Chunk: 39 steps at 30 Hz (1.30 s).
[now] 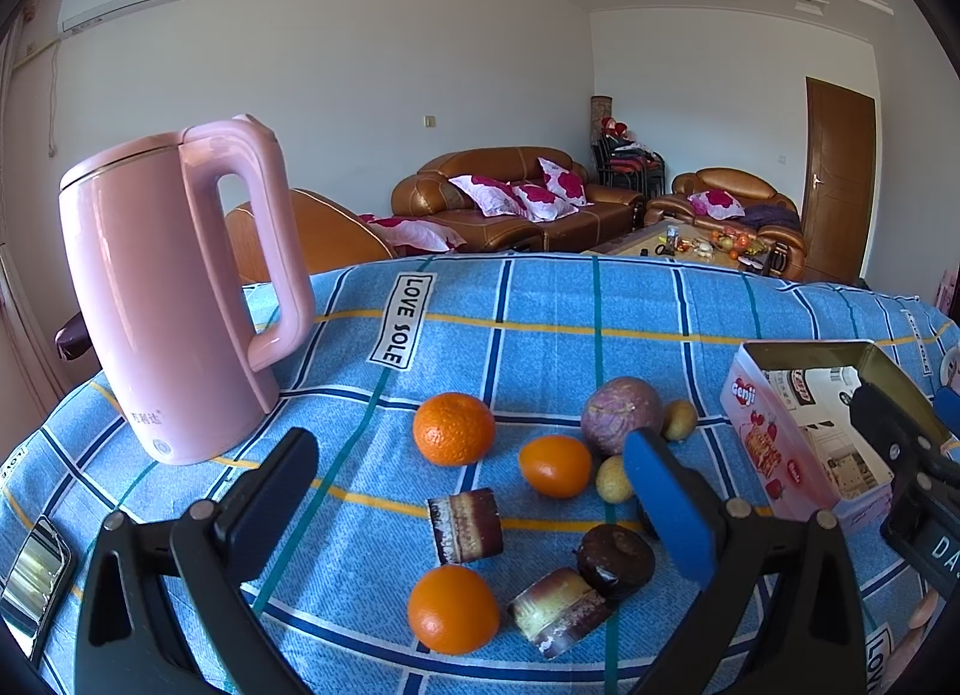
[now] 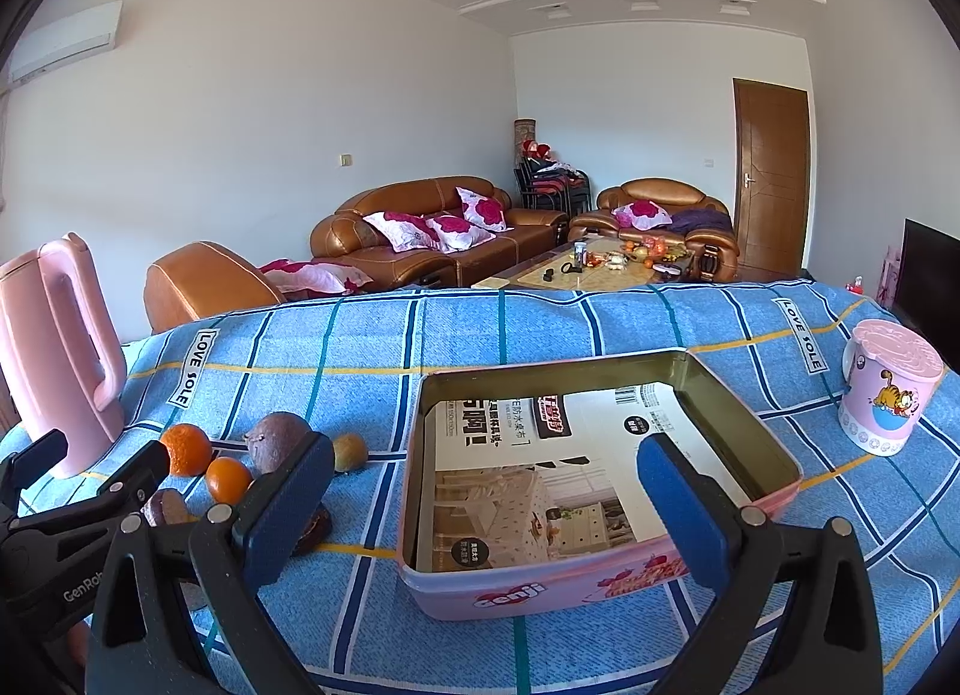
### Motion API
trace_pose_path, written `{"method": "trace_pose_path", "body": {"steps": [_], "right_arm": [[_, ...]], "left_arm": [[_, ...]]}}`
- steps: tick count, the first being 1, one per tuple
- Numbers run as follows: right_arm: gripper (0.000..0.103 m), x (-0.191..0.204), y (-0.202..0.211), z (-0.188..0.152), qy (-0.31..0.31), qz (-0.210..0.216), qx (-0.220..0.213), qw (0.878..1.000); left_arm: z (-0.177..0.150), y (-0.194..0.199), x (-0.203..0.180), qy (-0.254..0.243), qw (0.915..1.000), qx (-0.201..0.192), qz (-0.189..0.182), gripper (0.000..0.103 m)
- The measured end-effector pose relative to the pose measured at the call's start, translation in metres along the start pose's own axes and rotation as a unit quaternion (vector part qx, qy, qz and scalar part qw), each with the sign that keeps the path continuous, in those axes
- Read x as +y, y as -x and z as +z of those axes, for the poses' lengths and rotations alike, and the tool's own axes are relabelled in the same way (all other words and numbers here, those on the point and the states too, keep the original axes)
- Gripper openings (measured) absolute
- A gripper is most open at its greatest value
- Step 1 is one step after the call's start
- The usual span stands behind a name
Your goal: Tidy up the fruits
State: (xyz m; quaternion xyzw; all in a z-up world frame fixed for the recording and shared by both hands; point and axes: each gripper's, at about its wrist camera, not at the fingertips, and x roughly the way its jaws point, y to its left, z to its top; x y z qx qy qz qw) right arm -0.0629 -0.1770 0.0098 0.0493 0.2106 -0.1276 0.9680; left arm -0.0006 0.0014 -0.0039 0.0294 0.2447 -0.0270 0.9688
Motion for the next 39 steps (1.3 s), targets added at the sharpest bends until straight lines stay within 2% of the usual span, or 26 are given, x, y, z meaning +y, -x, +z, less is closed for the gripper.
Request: {"method": "trace_pose_path", "body": {"steps": [3, 5, 7, 9, 11, 13, 16, 19, 21, 24, 26, 29, 32, 35, 36, 37, 38, 39], "right_arm": [[0.102, -0.001, 0.0, 0.0, 0.0, 0.008, 0.001, 1.0], [0.102, 0.0, 0.001, 0.0, 0.001, 0.019, 0.002, 1.0], [0.1, 0.003, 0.002, -0.001, 0.005, 0.032, 0.004, 0.999], [0.093, 0.007, 0.001, -0.001, 0.014, 0.05, 0.01, 0.999], [0.076, 0.015, -0.001, -0.003, 0.029, 0.076, 0.024, 0.996], [0.064, 0.024, -0.006, -0.007, 0.042, 0.11, 0.049, 0.992], [0.061, 0.034, -0.015, -0.014, 0.042, 0.18, 0.099, 0.978], [0.061, 0.045, -0.019, -0.021, 0.028, 0.256, 0.141, 0.956], [0.061, 0.056, -0.022, -0.028, 0.028, 0.291, 0.17, 0.941], [0.054, 0.076, -0.025, -0.039, 0.038, 0.321, 0.205, 0.924], [0.052, 0.09, -0.028, -0.045, 0.057, 0.321, 0.222, 0.919], [0.052, 0.106, -0.038, -0.05, 0.077, 0.295, 0.239, 0.922], [0.052, 0.115, -0.048, -0.047, 0.072, 0.292, 0.242, 0.923], [0.052, 0.124, -0.05, -0.043, 0.099, 0.277, 0.241, 0.925], [0.051, 0.126, -0.049, -0.043, 0.107, 0.275, 0.24, 0.925], [0.04, 0.127, -0.046, -0.044, 0.115, 0.276, 0.24, 0.924], [0.036, 0.126, -0.044, -0.045, 0.123, 0.277, 0.239, 0.923], [0.036, 0.126, -0.041, -0.045, 0.128, 0.276, 0.238, 0.922]], "left_arm": [[-0.001, -0.001, 0.003, -0.022, 0.9997, 0.002, 0.009, 0.103], [0.001, -0.002, 0.011, -0.031, 0.9989, 0.002, 0.034, 0.103], [0.004, -0.003, 0.026, -0.018, 0.9982, 0.0, 0.058, 0.103], [0.006, -0.003, 0.045, 0.004, 0.9986, 0.006, 0.052, 0.103], [0.006, -0.005, 0.066, 0.033, 0.9981, 0.016, 0.051, 0.103], [0.005, -0.005, 0.084, 0.052, 0.9977, 0.023, 0.039, 0.103], [0.0, -0.006, 0.099, 0.06, 0.9972, 0.037, 0.025, 0.103], [-0.005, -0.012, 0.104, 0.05, 0.9967, 0.061, 0.021, 0.102], [-0.008, -0.016, 0.105, 0.051, 0.9955, 0.074, 0.029, 0.101], [-0.007, -0.02, 0.106, 0.058, 0.9945, 0.085, 0.024, 0.1], [-0.007, -0.019, 0.106, 0.058, 0.9945, 0.084, 0.024, 0.1], [-0.006, -0.018, 0.108, 0.058, 0.9944, 0.085, 0.025, 0.1], [-0.006, -0.019, 0.109, 0.062, 0.9941, 0.087, 0.022, 0.1], [-0.004, -0.02, 0.111, 0.063, 0.9944, 0.084, 0.013, 0.1], [-0.003, -0.019, 0.111, 0.062, 0.9947, 0.081, 0.011, 0.099], [-0.003, -0.018, 0.11, 0.061, 0.995, 0.079, 0.007, 0.096], [-0.002, -0.017, 0.11, 0.061, 0.995, 0.078, 0.0, 0.096], [-0.002, -0.017, 0.109, 0.061, 0.995, 0.079, -0.009, 0.096]]}}
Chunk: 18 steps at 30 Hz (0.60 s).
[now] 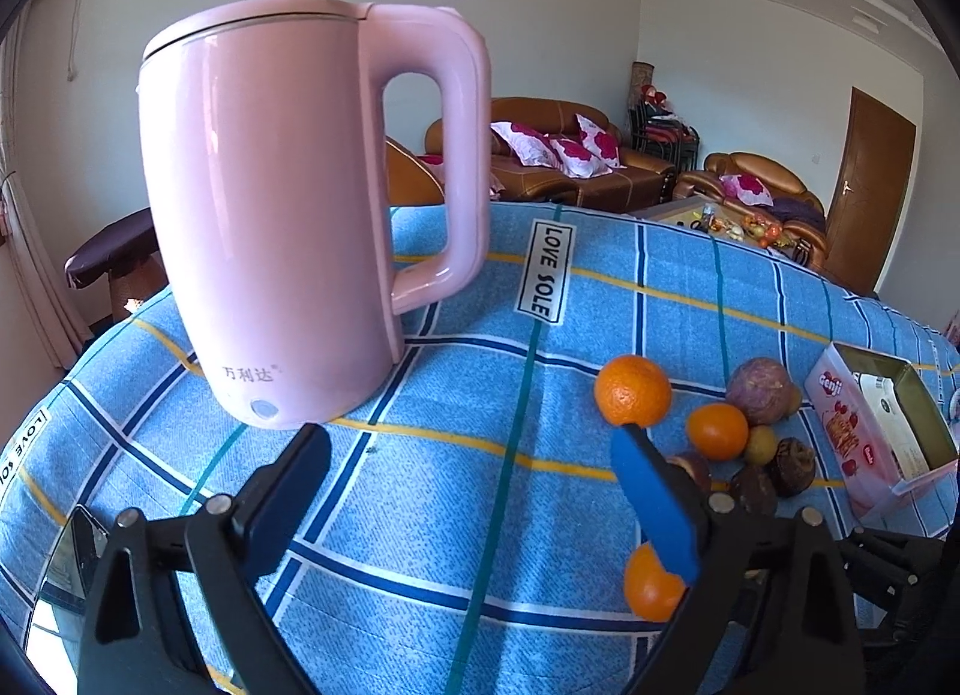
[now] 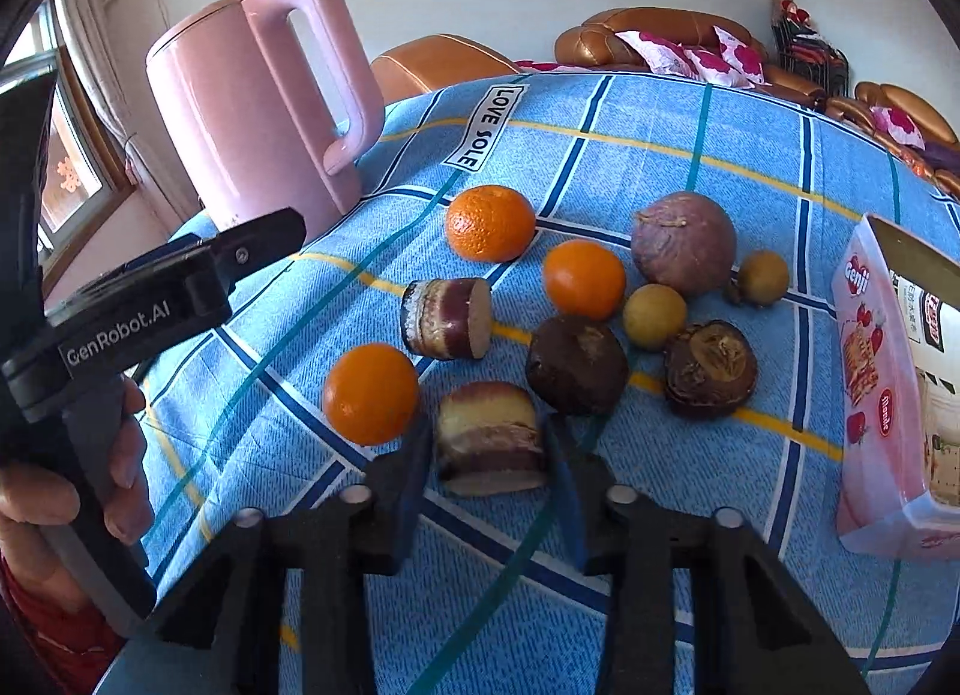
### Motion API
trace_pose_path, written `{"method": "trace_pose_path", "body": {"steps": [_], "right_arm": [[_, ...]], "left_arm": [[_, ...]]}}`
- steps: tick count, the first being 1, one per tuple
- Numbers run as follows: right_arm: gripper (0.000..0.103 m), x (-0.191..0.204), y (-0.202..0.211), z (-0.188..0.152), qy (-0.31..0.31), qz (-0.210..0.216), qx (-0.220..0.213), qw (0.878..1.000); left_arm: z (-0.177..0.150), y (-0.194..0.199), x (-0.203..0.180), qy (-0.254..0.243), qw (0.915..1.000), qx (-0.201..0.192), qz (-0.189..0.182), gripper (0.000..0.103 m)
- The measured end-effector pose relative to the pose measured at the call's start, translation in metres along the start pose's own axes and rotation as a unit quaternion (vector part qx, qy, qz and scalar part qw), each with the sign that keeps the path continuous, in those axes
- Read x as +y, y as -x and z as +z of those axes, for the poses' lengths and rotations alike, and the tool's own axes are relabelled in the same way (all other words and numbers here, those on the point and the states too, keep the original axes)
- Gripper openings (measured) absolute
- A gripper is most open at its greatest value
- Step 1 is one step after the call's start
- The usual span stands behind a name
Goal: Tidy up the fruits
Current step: 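Grasp a layered cake slice with the right tool while the left tool grasps an orange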
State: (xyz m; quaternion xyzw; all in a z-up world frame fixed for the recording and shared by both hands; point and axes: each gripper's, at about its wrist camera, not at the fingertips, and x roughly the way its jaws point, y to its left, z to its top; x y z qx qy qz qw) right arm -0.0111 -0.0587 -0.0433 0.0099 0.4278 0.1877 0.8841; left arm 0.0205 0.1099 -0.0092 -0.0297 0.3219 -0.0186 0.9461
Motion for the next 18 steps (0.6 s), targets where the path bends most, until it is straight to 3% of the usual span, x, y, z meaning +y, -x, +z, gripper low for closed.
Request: {"method": "trace_pose_path", "body": {"steps": [3, 6, 8, 11, 13, 18], "right_arm": [[0.036, 0.0, 0.01, -0.007, 0.008, -0.009, -0.008, 1.0], [0.036, -0.01, 0.035, -0.006, -0.005, -0.013, -0.054, 0.998], [0.036, -0.021, 0.055, -0.004, -0.018, -0.028, -0.093, 0.995], [0.036, -0.036, 0.078, -0.005, -0.021, -0.069, -0.135, 0.988], [0.036, -0.046, 0.086, -0.007, -0.024, -0.085, -0.145, 0.986], [0.036, -0.067, 0.094, -0.012, -0.037, -0.104, -0.146, 0.983]], "left_arm": [[0.0, 0.002, -0.006, -0.008, 0.9986, 0.003, -0.052, 0.088], [-0.003, 0.005, -0.019, -0.025, 0.9924, 0.016, -0.12, 0.088], [-0.006, 0.005, -0.031, -0.049, 0.988, 0.028, -0.144, 0.084], [-0.015, 0.003, -0.05, -0.096, 0.9841, 0.043, -0.143, 0.072], [-0.022, -0.003, -0.06, -0.12, 0.9794, 0.068, -0.148, 0.054], [-0.035, -0.012, -0.076, -0.159, 0.9738, 0.104, -0.125, 0.052]]}}
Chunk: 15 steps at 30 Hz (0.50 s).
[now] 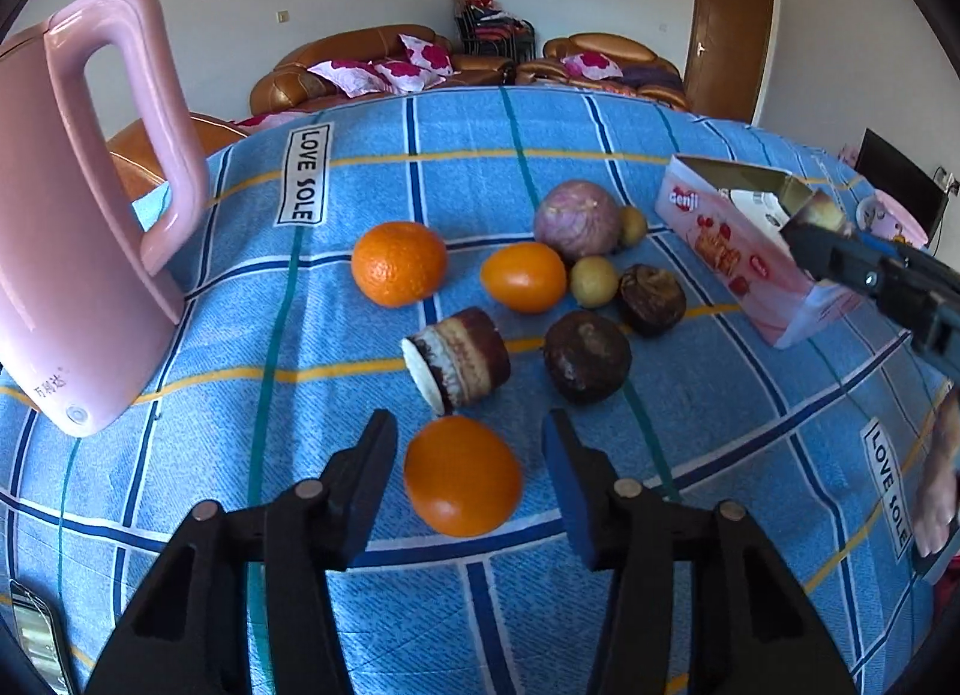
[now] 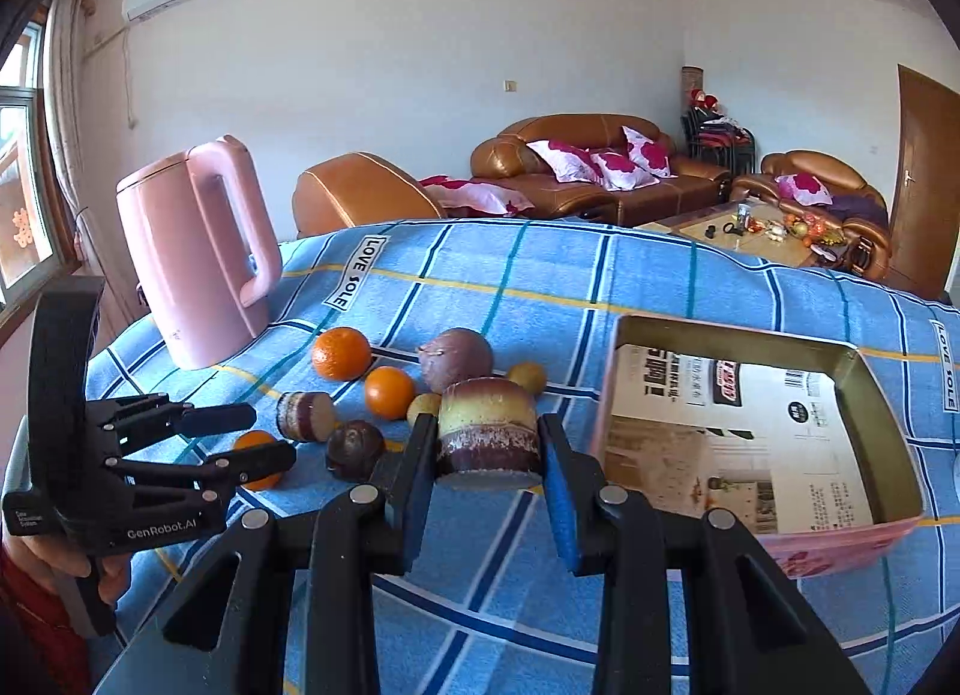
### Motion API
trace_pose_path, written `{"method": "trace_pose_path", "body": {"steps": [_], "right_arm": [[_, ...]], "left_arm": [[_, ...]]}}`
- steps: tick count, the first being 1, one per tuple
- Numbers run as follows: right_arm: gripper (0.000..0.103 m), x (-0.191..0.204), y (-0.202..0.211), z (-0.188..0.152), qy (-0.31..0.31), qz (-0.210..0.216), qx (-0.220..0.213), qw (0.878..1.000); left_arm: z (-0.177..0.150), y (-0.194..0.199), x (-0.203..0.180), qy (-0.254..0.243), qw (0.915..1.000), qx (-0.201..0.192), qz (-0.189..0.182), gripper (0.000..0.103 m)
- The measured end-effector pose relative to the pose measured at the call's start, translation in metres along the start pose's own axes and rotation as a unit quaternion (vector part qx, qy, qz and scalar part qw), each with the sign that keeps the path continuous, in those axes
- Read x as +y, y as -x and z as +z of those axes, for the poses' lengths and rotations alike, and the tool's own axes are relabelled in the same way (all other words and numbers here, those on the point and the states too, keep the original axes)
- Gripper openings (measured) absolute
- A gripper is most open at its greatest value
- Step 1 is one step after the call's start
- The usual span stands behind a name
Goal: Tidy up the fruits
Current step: 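Grasp a layered cake slice with the right tool while the left tool grasps an orange, then carry the cake slice and orange into the pink tin and open both tools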
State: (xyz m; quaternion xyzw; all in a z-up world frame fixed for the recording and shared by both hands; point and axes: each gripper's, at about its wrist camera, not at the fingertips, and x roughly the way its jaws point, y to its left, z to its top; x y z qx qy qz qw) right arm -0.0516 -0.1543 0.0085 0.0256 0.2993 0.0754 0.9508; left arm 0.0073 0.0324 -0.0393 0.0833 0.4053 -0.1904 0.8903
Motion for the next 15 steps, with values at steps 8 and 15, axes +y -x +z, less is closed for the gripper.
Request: {"method": "trace_pose_path", "body": {"steps": [8, 15], "right_arm": [[0.036, -0.006, -0.003, -0.002, -0.016, 0.003, 0.008, 1.0], [0.036, -0.013, 0.0, -0.001, -0.03, 0.0, -0.005, 1.0]], "left_arm": [[-0.001, -0.004, 0.015, 0.03, 0.9994, 0.013, -0.013, 0.037], [0.002, 0.007, 0.023, 0.058, 0.9978, -0.03, -0.012, 0.037]]}}
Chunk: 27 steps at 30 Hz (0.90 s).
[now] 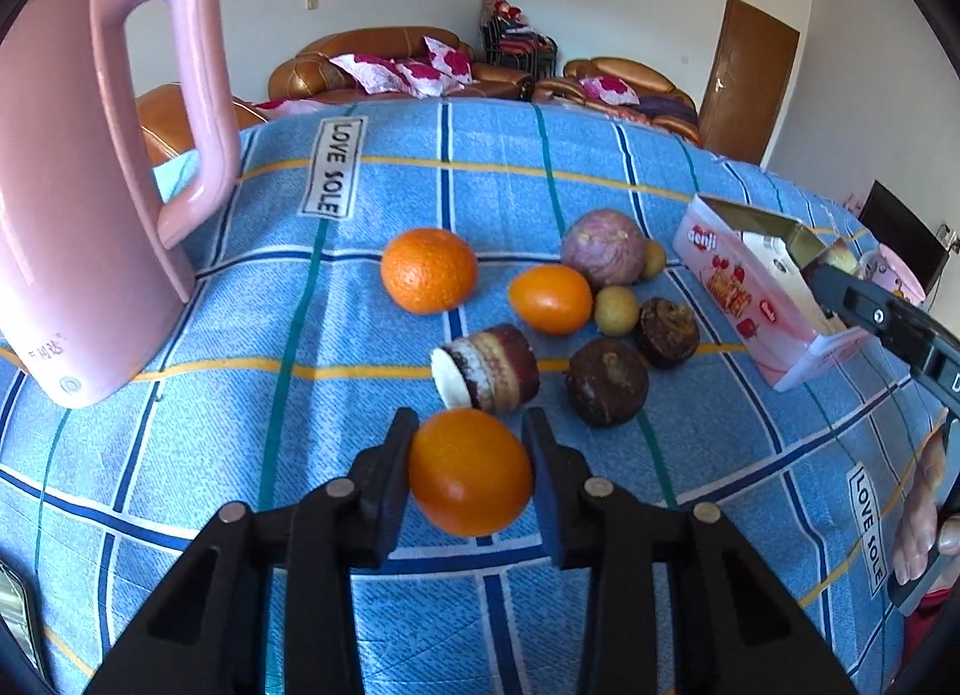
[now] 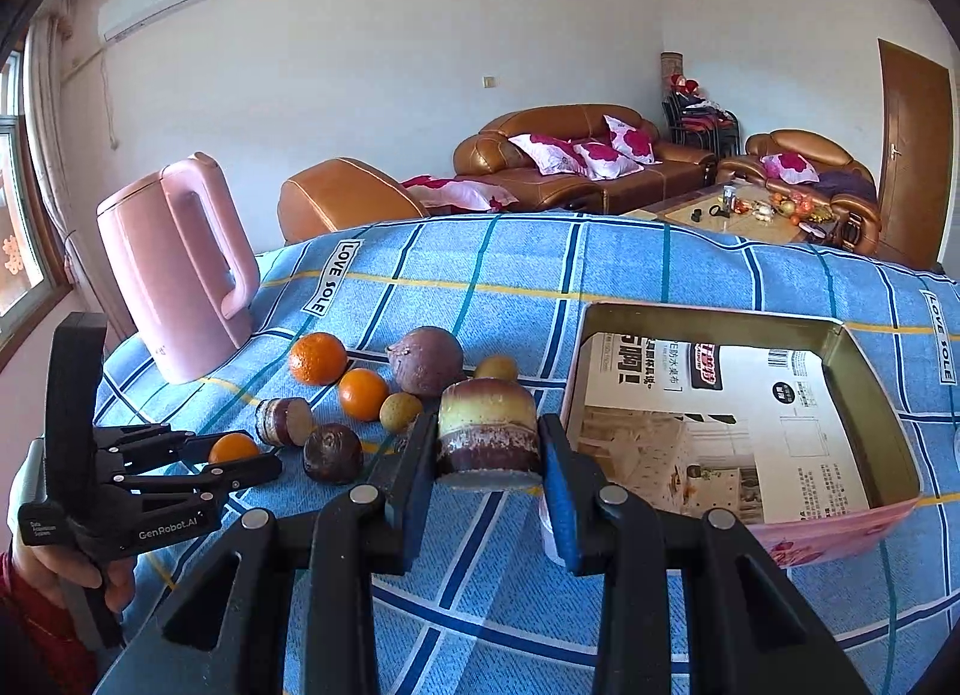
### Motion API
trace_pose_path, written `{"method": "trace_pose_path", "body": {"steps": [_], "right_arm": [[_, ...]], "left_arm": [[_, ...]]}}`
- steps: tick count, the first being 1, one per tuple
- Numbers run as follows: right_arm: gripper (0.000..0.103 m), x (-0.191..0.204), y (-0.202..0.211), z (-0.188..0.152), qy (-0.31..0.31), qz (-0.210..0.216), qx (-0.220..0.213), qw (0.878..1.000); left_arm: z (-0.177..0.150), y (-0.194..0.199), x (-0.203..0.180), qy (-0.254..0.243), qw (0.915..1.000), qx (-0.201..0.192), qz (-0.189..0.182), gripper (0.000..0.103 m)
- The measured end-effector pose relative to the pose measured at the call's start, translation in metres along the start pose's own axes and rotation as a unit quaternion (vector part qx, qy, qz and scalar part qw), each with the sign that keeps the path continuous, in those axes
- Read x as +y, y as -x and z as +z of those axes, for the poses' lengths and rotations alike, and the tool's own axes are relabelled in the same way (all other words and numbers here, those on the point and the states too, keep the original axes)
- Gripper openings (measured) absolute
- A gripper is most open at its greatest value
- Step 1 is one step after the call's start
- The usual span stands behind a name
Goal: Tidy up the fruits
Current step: 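Carry the cake slice and orange into the pink tin and open both tools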
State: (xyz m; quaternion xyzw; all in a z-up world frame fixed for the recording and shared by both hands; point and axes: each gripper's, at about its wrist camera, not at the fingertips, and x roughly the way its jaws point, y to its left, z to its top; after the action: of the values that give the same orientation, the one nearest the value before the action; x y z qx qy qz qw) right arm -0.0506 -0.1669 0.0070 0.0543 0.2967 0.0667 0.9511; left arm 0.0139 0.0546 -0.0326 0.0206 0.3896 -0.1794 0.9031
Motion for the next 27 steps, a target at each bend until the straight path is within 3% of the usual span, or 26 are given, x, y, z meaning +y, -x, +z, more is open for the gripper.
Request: {"method": "trace_pose_path", "body": {"steps": [4, 9, 11, 16, 22, 27], "right_arm": [[0.036, -0.01, 0.011, 0.006, -0.017, 0.002, -0.024, 1.0], [0.036, -0.031, 0.025, 0.011, -0.031, -0.011, -0.05, 0.998], [0.036, -0.043, 0.03, 0.012, -0.036, -0.024, -0.058, 0.997], [0.036, -0.085, 0.039, 0.012, -0.052, -0.064, -0.067, 0.994], [0.036, -0.126, 0.044, 0.009, -0.04, -0.121, -0.065, 0.99], [0.036, -0.153, 0.044, 0.006, -0.048, -0.135, -0.053, 0.988]], "left_arm": [[0.001, 0.022, -0.002, 0.02, 0.9966, -0.065, 0.048, 0.037], [0.003, 0.038, -0.022, 0.019, 0.9901, -0.121, 0.069, 0.037], [0.006, 0.042, -0.033, 0.021, 0.9888, -0.135, 0.06, 0.037], [0.023, 0.031, -0.072, 0.014, 0.9893, -0.14, 0.037, 0.037], [0.039, 0.014, -0.142, -0.035, 0.9901, -0.136, 0.003, 0.037], [0.049, -0.012, -0.193, -0.056, 0.9914, -0.116, -0.018, 0.037]]}}
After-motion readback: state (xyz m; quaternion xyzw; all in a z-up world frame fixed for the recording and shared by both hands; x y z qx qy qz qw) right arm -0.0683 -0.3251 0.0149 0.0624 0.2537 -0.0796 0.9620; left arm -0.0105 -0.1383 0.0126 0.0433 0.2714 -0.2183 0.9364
